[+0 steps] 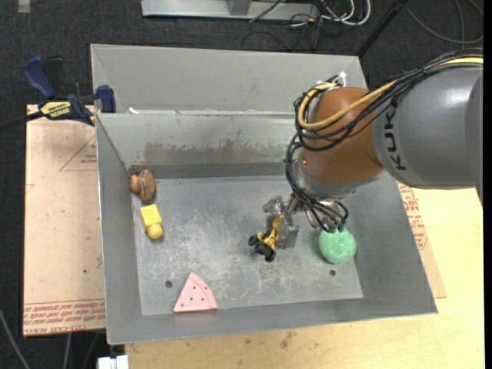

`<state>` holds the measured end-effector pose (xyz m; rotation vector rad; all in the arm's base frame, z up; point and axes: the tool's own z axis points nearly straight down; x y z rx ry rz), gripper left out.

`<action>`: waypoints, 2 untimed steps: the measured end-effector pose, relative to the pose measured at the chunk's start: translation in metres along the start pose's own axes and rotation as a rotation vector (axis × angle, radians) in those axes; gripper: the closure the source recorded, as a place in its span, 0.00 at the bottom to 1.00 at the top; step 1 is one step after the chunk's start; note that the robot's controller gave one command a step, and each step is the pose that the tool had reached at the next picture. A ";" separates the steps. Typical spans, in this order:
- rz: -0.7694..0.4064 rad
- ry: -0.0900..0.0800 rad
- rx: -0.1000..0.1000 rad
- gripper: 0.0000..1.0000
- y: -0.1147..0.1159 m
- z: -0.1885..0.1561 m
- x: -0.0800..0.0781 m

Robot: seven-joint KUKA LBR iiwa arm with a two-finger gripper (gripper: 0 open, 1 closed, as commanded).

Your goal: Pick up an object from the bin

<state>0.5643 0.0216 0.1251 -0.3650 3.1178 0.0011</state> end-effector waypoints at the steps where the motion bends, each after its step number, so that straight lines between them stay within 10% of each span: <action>1: 0.003 0.007 -0.003 1.00 -0.008 -0.025 0.009; 2: 0.008 0.001 0.001 1.00 -0.019 -0.075 -0.011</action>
Offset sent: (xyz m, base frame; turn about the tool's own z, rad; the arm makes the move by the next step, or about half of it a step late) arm 0.0226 -0.0176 0.0873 0.0069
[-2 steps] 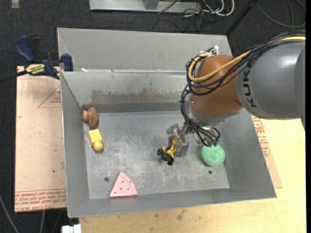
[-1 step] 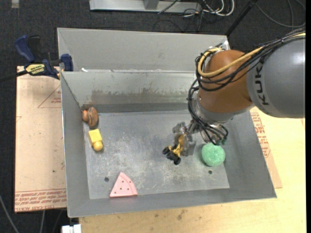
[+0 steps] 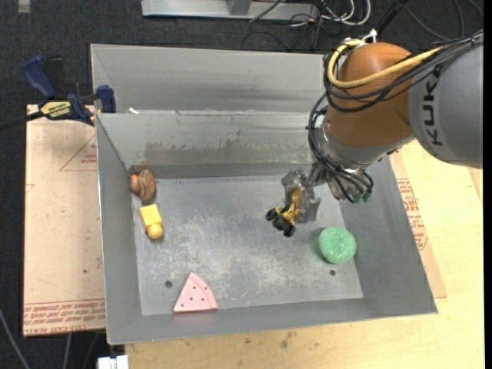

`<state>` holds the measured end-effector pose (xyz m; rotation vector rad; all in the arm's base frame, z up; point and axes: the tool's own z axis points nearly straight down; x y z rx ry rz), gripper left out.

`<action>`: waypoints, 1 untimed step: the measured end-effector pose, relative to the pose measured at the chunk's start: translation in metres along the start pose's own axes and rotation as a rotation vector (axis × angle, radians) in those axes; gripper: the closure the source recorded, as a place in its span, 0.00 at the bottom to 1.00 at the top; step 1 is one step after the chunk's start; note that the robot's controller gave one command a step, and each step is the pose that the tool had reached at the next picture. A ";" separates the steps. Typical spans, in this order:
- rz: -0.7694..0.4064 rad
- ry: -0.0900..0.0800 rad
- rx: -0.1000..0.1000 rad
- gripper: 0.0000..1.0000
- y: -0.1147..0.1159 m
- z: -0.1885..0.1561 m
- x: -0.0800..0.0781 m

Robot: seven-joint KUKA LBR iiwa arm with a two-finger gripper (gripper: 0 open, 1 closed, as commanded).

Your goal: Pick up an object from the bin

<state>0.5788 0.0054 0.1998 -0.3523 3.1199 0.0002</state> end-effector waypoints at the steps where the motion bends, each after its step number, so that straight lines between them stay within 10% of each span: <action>1: 0.003 0.002 -0.001 1.00 -0.006 -0.058 0.003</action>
Offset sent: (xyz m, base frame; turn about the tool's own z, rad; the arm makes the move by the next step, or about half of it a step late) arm 0.0516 0.0106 0.1390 0.0141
